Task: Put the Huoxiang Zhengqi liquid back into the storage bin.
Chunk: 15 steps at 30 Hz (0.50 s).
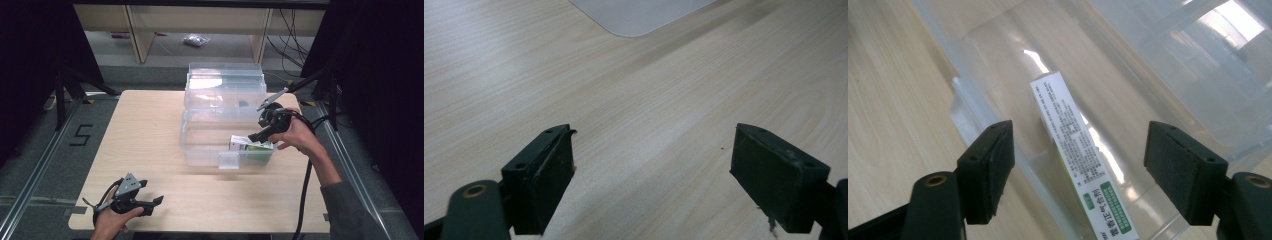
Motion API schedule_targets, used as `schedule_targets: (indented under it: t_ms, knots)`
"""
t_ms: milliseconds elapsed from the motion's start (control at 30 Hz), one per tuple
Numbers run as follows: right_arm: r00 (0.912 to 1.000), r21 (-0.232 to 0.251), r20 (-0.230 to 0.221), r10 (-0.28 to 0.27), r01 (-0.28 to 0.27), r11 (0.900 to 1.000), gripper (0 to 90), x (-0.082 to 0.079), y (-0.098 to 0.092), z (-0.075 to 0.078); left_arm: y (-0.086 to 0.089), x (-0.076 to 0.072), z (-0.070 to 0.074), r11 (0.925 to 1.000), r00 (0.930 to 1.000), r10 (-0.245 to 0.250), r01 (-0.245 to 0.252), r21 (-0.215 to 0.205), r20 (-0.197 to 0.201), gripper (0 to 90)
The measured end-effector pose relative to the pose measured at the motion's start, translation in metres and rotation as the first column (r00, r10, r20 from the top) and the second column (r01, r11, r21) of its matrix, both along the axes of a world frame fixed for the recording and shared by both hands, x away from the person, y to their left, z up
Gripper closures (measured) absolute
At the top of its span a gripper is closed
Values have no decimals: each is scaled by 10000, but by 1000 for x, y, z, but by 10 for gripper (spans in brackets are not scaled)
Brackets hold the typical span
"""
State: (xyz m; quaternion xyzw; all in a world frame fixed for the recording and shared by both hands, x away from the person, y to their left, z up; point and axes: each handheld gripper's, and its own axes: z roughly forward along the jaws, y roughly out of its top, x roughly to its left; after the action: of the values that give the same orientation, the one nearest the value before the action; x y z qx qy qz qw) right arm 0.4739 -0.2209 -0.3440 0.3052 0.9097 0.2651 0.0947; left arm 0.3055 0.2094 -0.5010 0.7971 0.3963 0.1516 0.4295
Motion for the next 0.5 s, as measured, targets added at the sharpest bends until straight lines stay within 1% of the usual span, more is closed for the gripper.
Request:
schedule_targets:
  t_ms: [33, 67, 100, 133, 167, 200, 233, 267, 300, 333, 367, 400, 433, 467, 500]
  knots:
    - [9999, 129, 102, -63, 61, 9999, 280, -2, -1, 1, 0, 1, -1, 9999, 9999, -55, 56, -143, 94, 167]
    - [9999, 254, 75, -111, 109, 9996, 267, -4, -1, 1, 0, 1, -1, 9999, 9999, -61, 62, -136, 96, 168]
    - [9999, 254, 75, -111, 109, 9996, 267, -4, -1, 1, 0, 1, -1, 9999, 9999, -61, 62, -136, 96, 168]
    - [9996, 411, 186, -229, 222, 9989, 265, -8, -2, 1, 0, 1, -1, 9999, 9999, -86, 86, -116, 67, 168]
    - [9996, 411, 186, -229, 222, 9989, 265, -8, -2, 1, 0, 1, -1, 9999, 9999, -90, 90, -97, 48, 168]
    - [9992, 512, 326, -230, 213, 9985, 263, -10, -2, 1, 0, 1, -1, 9999, 10000, -57, 58, -114, 31, 167]
    - [9992, 638, 190, -343, 330, 9974, 253, -12, -3, 2, -1, 1, -1, 9999, 10000, -45, 46, -157, 37, 167]
    - [9980, 722, 200, -597, 581, 9957, 243, -14, -3, 1, -1, 1, -1, 9998, 10000, -44, 44, -171, 35, 167]
    - [9977, 825, 125, -669, 657, 9944, 236, -16, -3, 1, -1, 1, -1, 9998, 10000, -47, 47, -169, 37, 168]
    - [9955, 868, -58, -943, 945, 9917, 233, -18, -2, 2, -1, 1, -1, 9998, 10000, -46, 47, -179, 37, 168]
    - [9955, 868, -58, -943, 945, 9917, 233, -18, -2, 2, 0, 1, -1, 9999, 10000, -51, 51, -156, 34, 168]
    - [9969, 941, 124, -773, 758, 9927, 233, -18, -3, 0, 0, 1, -2, 9999, 10000, -52, 52, -161, 37, 168]
    - [9940, 1167, 81, -1089, 1072, 9874, 230, -20, -2, 0, 0, 1, -2, 9998, 10000, -35, 36, -182, 36, 168]
    - [9940, 1167, 81, -1089, 1072, 9874, 230, -20, -2, 0, 0, 1, -2, 9998, 10000, -35, 36, -182, 36, 168]
    - [9967, 1057, 454, -675, 624, 9924, 230, -18, -5, -2, 0, 1, -2, 9998, 10000, -29, 29, -186, 42, 168]
